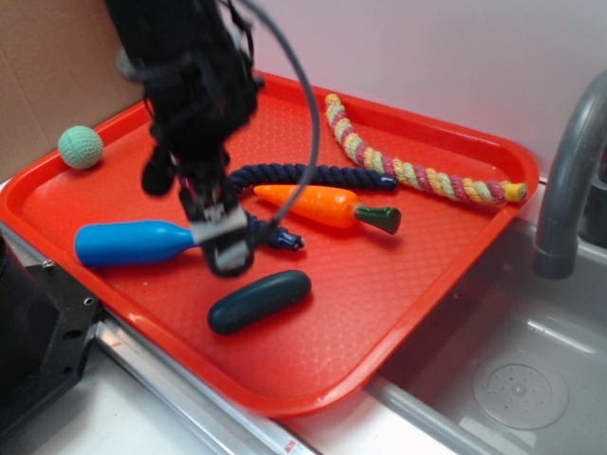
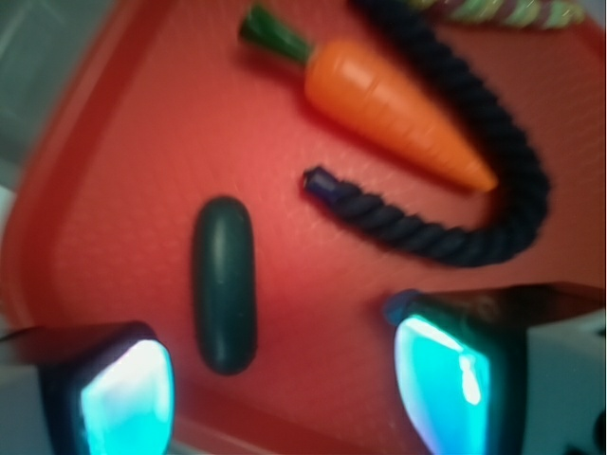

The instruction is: Grab the plastic pickle.

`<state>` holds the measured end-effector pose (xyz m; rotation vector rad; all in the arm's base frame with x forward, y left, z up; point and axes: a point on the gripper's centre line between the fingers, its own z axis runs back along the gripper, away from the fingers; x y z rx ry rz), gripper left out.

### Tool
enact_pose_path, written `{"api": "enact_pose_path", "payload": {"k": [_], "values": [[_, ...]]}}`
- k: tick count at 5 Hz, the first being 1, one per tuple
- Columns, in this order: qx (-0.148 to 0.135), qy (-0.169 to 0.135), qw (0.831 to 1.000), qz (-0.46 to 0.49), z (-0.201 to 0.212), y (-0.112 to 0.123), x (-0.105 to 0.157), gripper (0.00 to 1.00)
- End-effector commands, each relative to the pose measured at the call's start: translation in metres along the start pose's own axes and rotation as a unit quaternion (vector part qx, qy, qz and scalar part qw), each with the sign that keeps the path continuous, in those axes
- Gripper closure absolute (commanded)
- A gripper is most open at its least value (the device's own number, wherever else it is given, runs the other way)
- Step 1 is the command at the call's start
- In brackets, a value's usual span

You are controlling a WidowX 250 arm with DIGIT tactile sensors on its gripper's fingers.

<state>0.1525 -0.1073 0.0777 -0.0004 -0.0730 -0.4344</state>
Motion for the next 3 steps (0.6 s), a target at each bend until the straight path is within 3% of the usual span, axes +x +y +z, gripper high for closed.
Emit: {"api": "enact_pose_path", "payload": {"k": [1, 2, 3], "values": [[-0.022, -0.014, 0.998, -0.055, -0.049, -0.024, 0.014, 0.0], [-0.018, 0.0, 0.998, -0.065, -0.057, -0.036, 0.015, 0.0], [-0.012, 0.006, 0.999, -0.042, -0.061, -0.033, 0.012, 0.14]]}}
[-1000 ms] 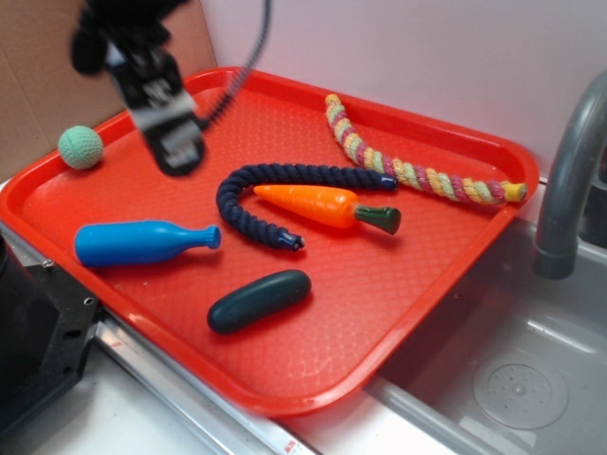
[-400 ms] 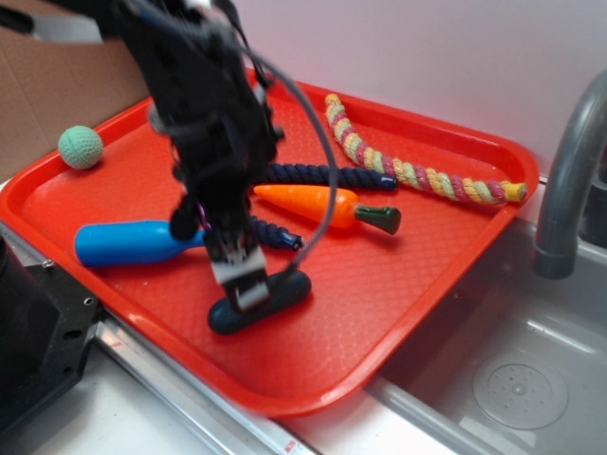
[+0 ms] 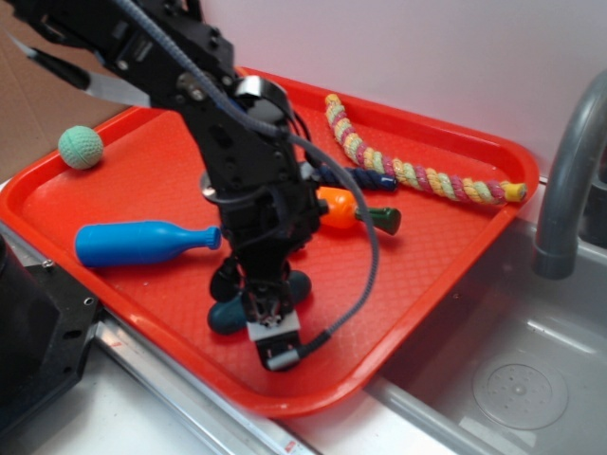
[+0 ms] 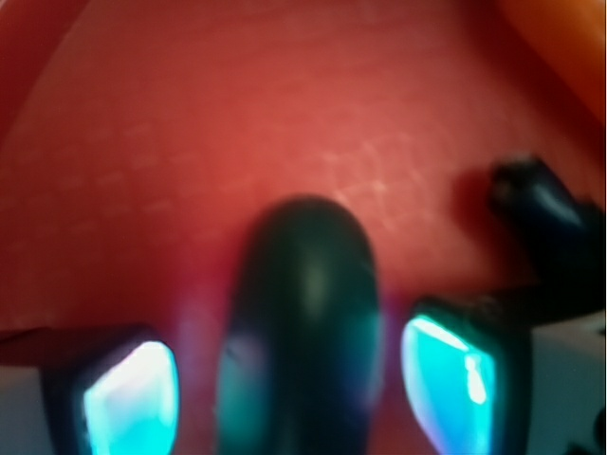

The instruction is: Grab the plastic pickle.

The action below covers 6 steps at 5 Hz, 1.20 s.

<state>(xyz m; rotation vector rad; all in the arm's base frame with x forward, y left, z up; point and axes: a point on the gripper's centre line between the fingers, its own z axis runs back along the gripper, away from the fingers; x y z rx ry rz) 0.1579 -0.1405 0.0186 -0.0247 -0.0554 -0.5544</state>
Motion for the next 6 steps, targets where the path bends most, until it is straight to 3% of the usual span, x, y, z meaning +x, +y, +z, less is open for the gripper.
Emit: {"api": "enact_pose_path", "payload": {"k": [1, 2, 3, 4, 5, 6], "values": [[0.001, -0.006, 0.999, 0.033, 0.009, 0.001, -0.005, 1.0], [0.014, 0.002, 0.996, 0.087, 0.054, 0.023, -0.012, 1.0], [0.074, -0.02, 0.975, 0.208, 0.107, 0.063, -0.031, 1.0], [0.055, -0.056, 0.94, 0.331, 0.156, 0.111, -0.053, 1.0], [0.065, -0.079, 0.909, 0.405, 0.202, 0.142, -0.058, 1.0], [0.064, -0.092, 0.907, 0.406, 0.221, 0.142, -0.056, 1.0]]}}
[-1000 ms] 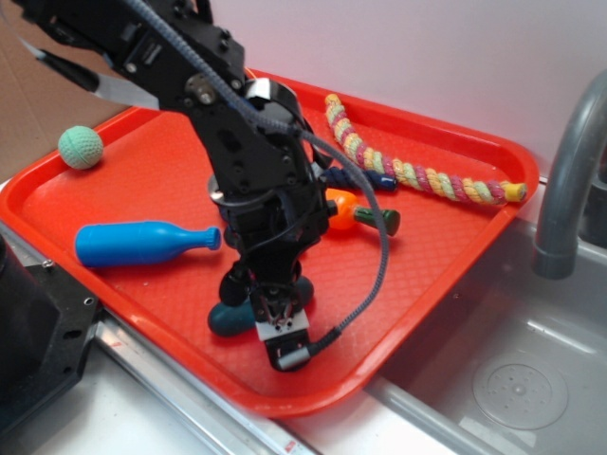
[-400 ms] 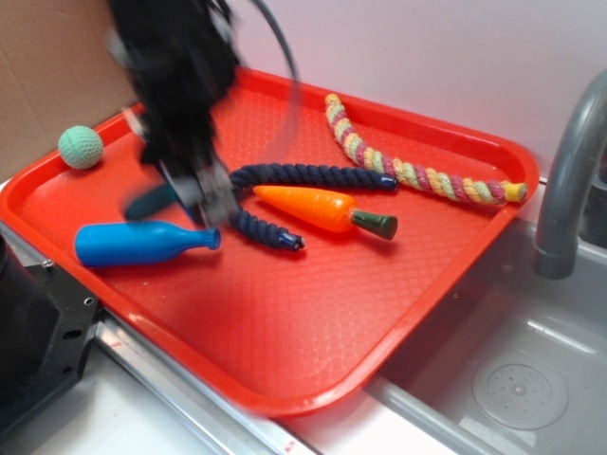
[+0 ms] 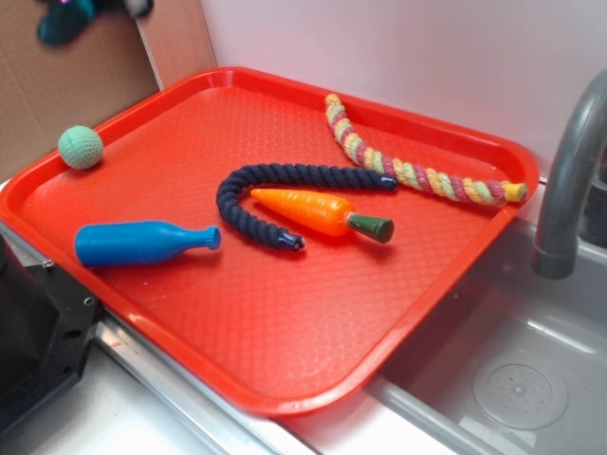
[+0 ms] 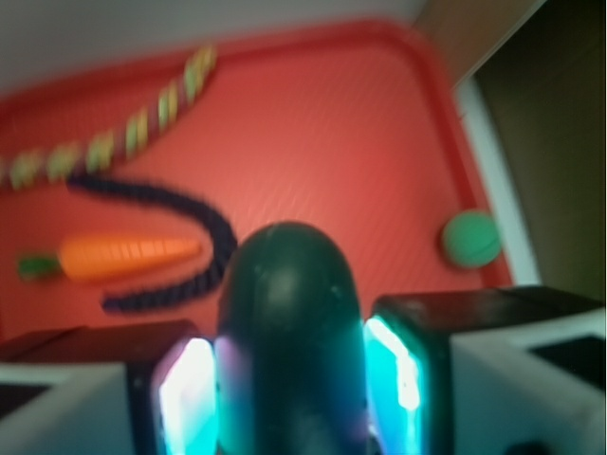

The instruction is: Grab the plastic pickle.

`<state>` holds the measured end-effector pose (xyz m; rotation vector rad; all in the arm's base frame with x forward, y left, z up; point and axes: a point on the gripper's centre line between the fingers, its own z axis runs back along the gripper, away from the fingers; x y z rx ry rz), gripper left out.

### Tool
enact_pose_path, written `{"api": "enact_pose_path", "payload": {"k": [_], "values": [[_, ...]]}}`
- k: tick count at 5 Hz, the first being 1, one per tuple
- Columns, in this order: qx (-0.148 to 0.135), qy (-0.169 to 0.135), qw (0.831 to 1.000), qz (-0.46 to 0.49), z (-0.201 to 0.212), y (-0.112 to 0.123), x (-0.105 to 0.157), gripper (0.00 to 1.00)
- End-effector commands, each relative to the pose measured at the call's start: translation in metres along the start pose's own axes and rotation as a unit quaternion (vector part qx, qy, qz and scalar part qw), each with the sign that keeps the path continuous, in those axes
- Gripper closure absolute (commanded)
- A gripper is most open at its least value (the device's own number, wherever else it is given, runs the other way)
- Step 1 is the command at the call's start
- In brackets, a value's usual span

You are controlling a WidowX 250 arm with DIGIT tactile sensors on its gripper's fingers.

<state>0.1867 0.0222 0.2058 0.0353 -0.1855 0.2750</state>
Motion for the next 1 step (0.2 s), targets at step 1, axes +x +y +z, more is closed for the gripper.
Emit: {"api": "enact_pose_path", "payload": {"k": [1], "values": [[-0.014, -0.032, 0.999, 0.016, 0.0338, 0.0023, -0.0079, 1.0]]}}
